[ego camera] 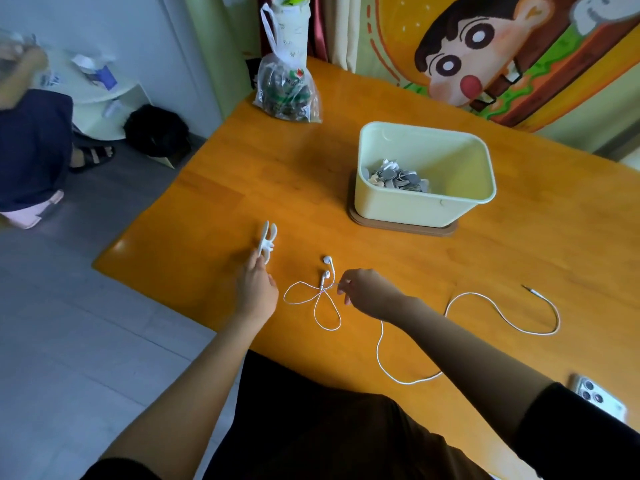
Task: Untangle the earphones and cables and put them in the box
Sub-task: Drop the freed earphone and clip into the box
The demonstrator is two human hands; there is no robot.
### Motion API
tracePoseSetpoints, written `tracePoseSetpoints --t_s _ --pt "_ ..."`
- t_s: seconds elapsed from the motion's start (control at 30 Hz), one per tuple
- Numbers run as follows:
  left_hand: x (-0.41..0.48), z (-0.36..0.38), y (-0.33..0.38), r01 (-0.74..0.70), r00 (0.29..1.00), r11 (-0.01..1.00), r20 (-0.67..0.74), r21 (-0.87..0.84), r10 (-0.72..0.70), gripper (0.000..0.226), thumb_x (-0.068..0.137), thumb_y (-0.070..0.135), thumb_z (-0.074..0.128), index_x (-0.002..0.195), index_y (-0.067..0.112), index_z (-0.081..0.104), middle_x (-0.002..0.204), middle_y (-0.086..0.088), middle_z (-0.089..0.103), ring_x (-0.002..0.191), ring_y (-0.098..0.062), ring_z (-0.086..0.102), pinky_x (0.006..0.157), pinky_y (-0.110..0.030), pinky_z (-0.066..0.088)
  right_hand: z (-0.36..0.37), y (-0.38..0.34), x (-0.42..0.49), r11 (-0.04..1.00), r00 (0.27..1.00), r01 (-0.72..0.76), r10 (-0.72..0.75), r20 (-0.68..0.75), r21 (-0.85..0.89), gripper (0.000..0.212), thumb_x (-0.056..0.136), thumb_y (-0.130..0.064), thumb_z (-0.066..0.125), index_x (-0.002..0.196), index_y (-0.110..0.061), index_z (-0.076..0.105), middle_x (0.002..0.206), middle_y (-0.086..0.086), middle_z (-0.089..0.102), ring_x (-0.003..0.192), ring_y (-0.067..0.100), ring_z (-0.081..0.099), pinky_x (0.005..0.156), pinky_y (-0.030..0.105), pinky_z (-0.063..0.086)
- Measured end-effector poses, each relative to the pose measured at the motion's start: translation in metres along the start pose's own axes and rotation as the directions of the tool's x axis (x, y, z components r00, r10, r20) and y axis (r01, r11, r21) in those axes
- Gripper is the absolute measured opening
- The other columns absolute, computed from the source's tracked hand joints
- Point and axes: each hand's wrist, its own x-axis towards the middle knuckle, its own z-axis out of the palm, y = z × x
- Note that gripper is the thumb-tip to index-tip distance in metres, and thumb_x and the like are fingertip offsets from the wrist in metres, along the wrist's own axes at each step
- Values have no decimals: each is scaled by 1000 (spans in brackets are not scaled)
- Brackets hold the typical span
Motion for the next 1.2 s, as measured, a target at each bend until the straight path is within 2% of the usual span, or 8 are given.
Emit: tracePoseSetpoints --t_s 0.17,0.33,0.43,0.67,0.83,0.93,1.03,1.2 --pt "-29 28 32 -225 962 974 167 28 217 33 100 10 37 127 9 56 140 -7 46 131 -23 36 107 -33 30 0 22 -13 993 992 -101 106 -68 62 24 99 -9 39 113 -10 59 103 8 67 93 25 63 77 37 53" --pt "-47 21 72 -243 970 956 -25 -165 242 22 97 6 44 116 7 54 122 -8 51 111 -22 49 93 -33 43 2 37 -31 989 987 -115 125 -103 96 28 101 -16 37 106 -10 63 99 6 67 91 23 63 77 33 50" --pt "-53 14 91 -347 938 913 -88 -212 336 13 97 8 44 105 6 55 111 -9 54 101 -23 51 81 -26 37 1 39 -39 986 984 -102 120 -133 132 28 101 -19 38 104 -11 64 94 3 65 88 21 62 78 34 51" --pt "-55 13 108 -438 890 893 91 -98 447 24 101 23 40 122 13 48 121 -7 54 108 -23 49 88 -32 43 -6 43 -55 981 963 -86 126 -238 171 24 100 -19 41 100 -13 65 87 1 65 75 14 57 66 25 45" --pt "-57 6 123 -516 819 821 143 -243 556 35 99 20 46 134 11 45 132 -7 53 120 -23 48 97 -31 39 -8 46 -71 983 959 -88 128 -252 164 23 98 -14 43 101 -13 65 91 3 69 79 18 61 69 29 47" --pt "-62 6 134 -444 713 803 387 -397 585 25 102 26 39 120 14 53 103 -6 65 92 -23 59 82 -40 47 -11 46 -76 984 942 -51 103 -318 169 24 92 -4 43 96 -12 65 86 6 68 80 26 61 70 38 49" --pt "-62 7 132 -375 688 819 461 -435 560 26 104 27 34 113 14 54 69 3 54 60 -10 49 57 -24 40 -17 53 -80 978 911 -42 122 -394 206 23 96 -9 43 92 -12 65 73 -1 60 68 19 55 62 31 43" --pt "-52 7 116 -365 697 864 514 -345 500 32 105 22 30 99 14 60 68 4 46 61 -11 43 60 -29 35 -31 90 -92 949 842 -200 294 -453 245 26 97 -13 42 90 -13 67 61 -7 49 51 11 42 45 25 28"
